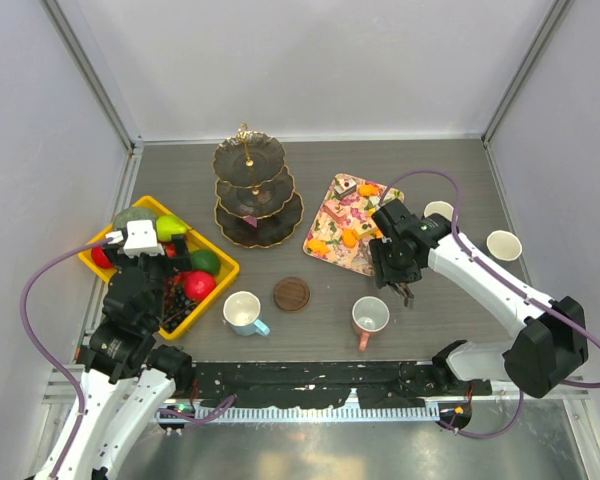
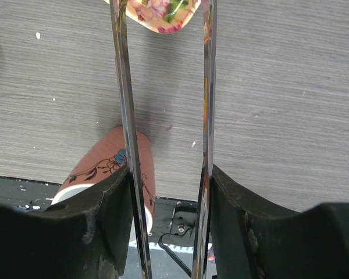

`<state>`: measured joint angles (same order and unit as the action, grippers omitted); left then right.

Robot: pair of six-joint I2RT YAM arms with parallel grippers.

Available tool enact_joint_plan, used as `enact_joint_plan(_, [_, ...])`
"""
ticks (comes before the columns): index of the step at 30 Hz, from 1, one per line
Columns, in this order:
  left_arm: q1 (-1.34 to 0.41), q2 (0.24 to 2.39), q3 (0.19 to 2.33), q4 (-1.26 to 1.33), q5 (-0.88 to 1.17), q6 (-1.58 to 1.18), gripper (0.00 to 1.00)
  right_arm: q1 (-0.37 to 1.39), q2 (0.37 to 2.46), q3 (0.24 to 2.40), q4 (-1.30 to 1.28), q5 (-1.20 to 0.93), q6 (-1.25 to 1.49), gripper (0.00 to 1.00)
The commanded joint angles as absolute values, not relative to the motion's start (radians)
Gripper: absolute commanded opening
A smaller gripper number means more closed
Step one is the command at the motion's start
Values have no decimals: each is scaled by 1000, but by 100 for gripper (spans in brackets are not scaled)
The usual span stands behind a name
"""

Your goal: Serve the afternoon tea

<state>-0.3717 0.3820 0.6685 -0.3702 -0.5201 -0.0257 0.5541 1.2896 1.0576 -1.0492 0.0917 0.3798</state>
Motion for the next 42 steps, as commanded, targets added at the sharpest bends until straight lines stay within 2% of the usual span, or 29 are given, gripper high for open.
enact_joint_plan(1, [-367, 387, 670, -319, -511, -37, 99, 551, 1310, 1083, -983, 51, 344, 54])
enact_joint_plan(9, [-367, 391, 669, -316, -511, -37, 99, 551, 1373, 1126, -983, 54, 285, 54])
enact_joint_plan(21, [-367, 397, 669, -318, -503, -38, 99, 548, 1331, 1085, -1081, 181, 310, 57])
enact_joint_plan(30, [-367, 396, 669, -318, -499, -38, 99, 540, 1287, 1072, -1104, 183, 322, 56])
enact_joint_plan(42, [-367, 393, 670, -319, -499, -38, 99, 540, 1262, 1167, -1169, 156, 325, 56])
